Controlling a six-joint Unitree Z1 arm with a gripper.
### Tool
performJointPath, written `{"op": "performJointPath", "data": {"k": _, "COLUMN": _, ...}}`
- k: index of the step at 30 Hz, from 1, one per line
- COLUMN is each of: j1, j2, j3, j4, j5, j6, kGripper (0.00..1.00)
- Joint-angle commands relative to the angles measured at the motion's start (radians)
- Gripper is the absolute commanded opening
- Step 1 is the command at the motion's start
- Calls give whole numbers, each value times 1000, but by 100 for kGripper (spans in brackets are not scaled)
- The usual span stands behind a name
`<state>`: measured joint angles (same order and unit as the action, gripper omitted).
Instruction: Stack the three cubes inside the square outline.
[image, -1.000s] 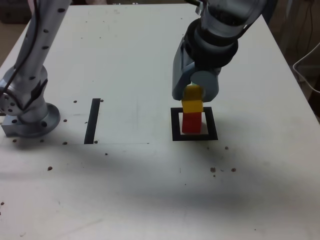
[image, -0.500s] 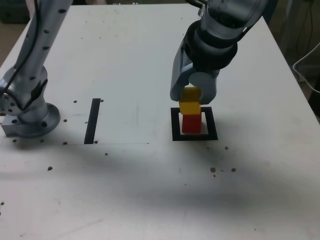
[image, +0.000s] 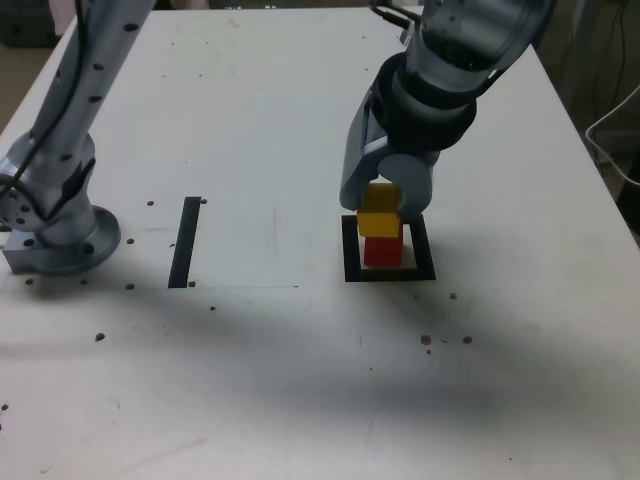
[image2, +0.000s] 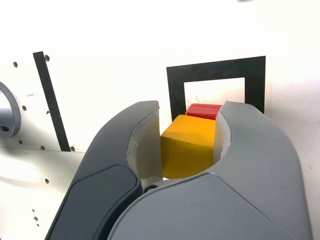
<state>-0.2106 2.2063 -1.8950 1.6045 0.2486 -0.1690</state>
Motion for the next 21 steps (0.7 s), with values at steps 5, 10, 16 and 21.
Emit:
{"op": "performJointPath", "data": {"k": 5, "j1": -1, "j2": 0, "j3": -4, "j4": 34, "j5": -7, "j6": 8, "kGripper": 53}}
{"op": "performJointPath", "data": {"k": 10, "j1": -1, "j2": -6, "j3": -4, "j4": 34, "j5": -12, "j6": 13, "kGripper": 79}}
{"op": "performJointPath", "data": {"k": 16, "j1": -1, "j2": -7, "j3": -3, "j4": 34, "j5": -14, "j6": 14, "kGripper": 99}}
{"op": "performJointPath", "data": {"k": 21, "j1": -1, "j2": -9, "j3": -2, "j4": 33, "j5": -8, "j6": 15, "kGripper": 99}}
